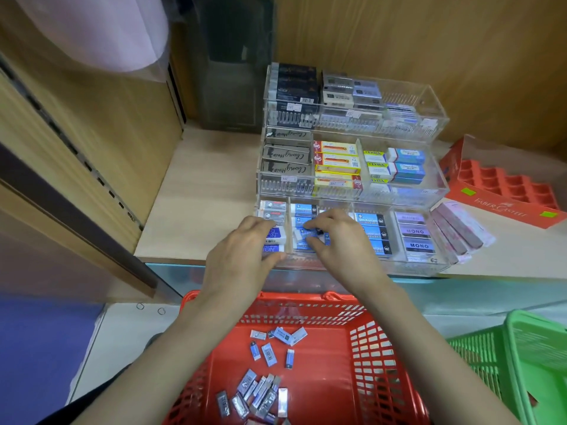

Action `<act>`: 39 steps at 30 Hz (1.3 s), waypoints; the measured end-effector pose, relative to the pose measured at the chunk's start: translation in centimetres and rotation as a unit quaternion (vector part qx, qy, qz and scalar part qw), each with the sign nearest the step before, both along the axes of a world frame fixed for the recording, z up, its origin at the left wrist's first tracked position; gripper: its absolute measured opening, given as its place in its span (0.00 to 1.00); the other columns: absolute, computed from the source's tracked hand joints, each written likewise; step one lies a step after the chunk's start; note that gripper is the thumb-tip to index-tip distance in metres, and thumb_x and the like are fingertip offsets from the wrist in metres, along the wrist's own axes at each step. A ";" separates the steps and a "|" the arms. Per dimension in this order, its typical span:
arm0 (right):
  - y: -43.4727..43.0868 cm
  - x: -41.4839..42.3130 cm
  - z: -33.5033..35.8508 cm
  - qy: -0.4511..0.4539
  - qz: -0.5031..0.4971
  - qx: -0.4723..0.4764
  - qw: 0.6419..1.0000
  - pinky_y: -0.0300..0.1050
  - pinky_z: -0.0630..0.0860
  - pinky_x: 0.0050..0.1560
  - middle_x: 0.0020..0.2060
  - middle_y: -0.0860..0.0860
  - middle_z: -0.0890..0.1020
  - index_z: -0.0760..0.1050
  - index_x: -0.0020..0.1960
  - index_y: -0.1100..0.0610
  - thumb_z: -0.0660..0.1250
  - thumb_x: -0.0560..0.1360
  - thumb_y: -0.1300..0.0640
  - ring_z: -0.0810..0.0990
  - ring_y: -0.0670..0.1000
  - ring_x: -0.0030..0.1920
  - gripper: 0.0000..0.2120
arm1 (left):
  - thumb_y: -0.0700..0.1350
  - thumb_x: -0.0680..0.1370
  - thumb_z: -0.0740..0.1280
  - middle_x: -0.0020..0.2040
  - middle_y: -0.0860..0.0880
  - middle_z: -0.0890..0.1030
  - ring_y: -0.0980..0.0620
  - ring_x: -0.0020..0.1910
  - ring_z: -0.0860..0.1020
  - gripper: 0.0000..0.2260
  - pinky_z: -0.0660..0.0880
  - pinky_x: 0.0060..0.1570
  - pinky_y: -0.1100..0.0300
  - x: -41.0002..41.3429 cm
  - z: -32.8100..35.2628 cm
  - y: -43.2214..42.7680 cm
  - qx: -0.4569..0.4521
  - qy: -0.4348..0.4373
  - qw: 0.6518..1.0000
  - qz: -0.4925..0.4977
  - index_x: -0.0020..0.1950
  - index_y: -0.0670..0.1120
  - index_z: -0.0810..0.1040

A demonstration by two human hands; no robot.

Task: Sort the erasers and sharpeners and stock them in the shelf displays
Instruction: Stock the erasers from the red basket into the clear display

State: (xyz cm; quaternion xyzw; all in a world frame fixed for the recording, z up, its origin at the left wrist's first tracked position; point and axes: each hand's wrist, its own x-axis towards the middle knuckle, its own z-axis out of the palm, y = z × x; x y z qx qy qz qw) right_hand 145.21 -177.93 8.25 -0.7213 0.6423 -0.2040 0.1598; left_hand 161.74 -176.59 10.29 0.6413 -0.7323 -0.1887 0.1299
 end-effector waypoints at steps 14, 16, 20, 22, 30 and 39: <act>-1.9 0.9 -0.5 -0.041 -0.066 -0.008 0.997 0.39 0.60 0.38 0.41 0.51 0.69 0.74 0.42 0.61 0.68 0.71 0.68 0.70 0.51 0.38 0.04 | 0.48 0.78 0.65 0.61 0.56 0.75 0.51 0.59 0.73 0.15 0.66 0.44 0.60 1.1 0.2 -0.9 -0.020 -0.015 1.000 0.003 0.65 0.54 0.73; -1.7 0.7 -0.3 -0.033 -0.053 -0.007 0.998 0.39 0.60 0.39 0.43 0.52 0.70 0.76 0.44 0.63 0.66 0.72 0.68 0.71 0.53 0.41 0.03 | 0.48 0.78 0.65 0.61 0.56 0.75 0.51 0.59 0.72 0.15 0.67 0.46 0.60 1.2 0.3 -1.1 -0.009 -0.014 1.000 -0.004 0.65 0.55 0.73; 0.4 0.3 0.2 -0.035 -0.035 -0.031 0.998 0.34 0.61 0.47 0.49 0.56 0.74 0.78 0.52 0.63 0.66 0.73 0.65 0.74 0.56 0.51 0.08 | 0.49 0.78 0.66 0.62 0.54 0.76 0.49 0.61 0.71 0.16 0.68 0.52 0.57 1.5 0.9 -1.4 0.035 -0.033 0.998 -0.035 0.65 0.56 0.73; 2.1 -0.1 0.4 -0.043 -0.040 -0.049 0.997 0.33 0.61 0.49 0.49 0.56 0.75 0.77 0.53 0.62 0.67 0.73 0.65 0.75 0.56 0.51 0.09 | 0.48 0.78 0.65 0.63 0.54 0.76 0.49 0.62 0.71 0.16 0.69 0.52 0.56 1.7 0.9 -1.4 0.042 -0.042 0.997 -0.043 0.66 0.56 0.73; 11.1 -1.7 0.6 -0.076 -0.039 -0.112 0.990 0.36 0.68 0.51 0.47 0.50 0.75 0.76 0.52 0.58 0.62 0.73 0.62 0.74 0.47 0.48 0.09 | 0.44 0.74 0.68 0.61 0.47 0.75 0.44 0.60 0.72 0.19 0.69 0.56 0.53 1.1 1.8 1.2 -0.064 0.019 0.996 -0.063 0.64 0.47 0.73; 17.6 -2.4 -16.7 -0.056 -0.082 0.294 0.951 0.45 0.70 0.47 0.47 0.59 0.81 0.74 0.56 0.62 0.67 0.74 0.60 0.79 0.59 0.49 0.12 | 0.43 0.75 0.68 0.55 0.45 0.76 0.45 0.53 0.77 0.13 0.73 0.52 0.50 1.6 -14.6 10.0 0.131 0.030 0.972 -0.191 0.59 0.45 0.75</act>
